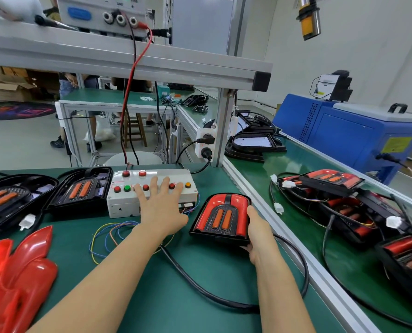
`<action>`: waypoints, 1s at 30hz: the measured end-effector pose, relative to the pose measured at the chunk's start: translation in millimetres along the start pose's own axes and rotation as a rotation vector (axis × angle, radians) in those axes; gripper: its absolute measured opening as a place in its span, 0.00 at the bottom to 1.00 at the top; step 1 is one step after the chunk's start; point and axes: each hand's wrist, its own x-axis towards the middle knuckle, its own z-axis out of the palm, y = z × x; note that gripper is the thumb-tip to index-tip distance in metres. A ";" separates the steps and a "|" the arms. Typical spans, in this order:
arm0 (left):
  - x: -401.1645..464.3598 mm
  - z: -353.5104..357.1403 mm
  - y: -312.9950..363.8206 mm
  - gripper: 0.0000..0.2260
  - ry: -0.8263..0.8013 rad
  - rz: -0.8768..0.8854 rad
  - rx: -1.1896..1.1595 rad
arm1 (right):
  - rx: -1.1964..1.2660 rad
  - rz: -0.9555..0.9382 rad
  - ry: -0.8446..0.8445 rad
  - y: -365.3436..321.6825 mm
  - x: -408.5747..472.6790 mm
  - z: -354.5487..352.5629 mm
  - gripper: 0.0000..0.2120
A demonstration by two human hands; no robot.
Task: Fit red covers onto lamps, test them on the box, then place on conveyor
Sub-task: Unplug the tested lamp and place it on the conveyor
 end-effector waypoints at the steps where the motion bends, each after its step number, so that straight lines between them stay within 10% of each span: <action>1: -0.2 -1.6 -0.5 0.36 -0.007 -0.001 -0.009 | -0.008 -0.006 -0.001 -0.3 -0.2 -0.5 0.18; 14: -84.5 -1.6 -44.9 0.21 0.317 0.023 -0.319 | -0.122 -0.056 0.033 -4.4 -7.1 -0.1 0.13; 30: -94.5 20.3 -57.7 0.19 0.103 -0.024 -0.311 | -0.805 -0.405 0.214 -4.3 -22.5 -3.8 0.16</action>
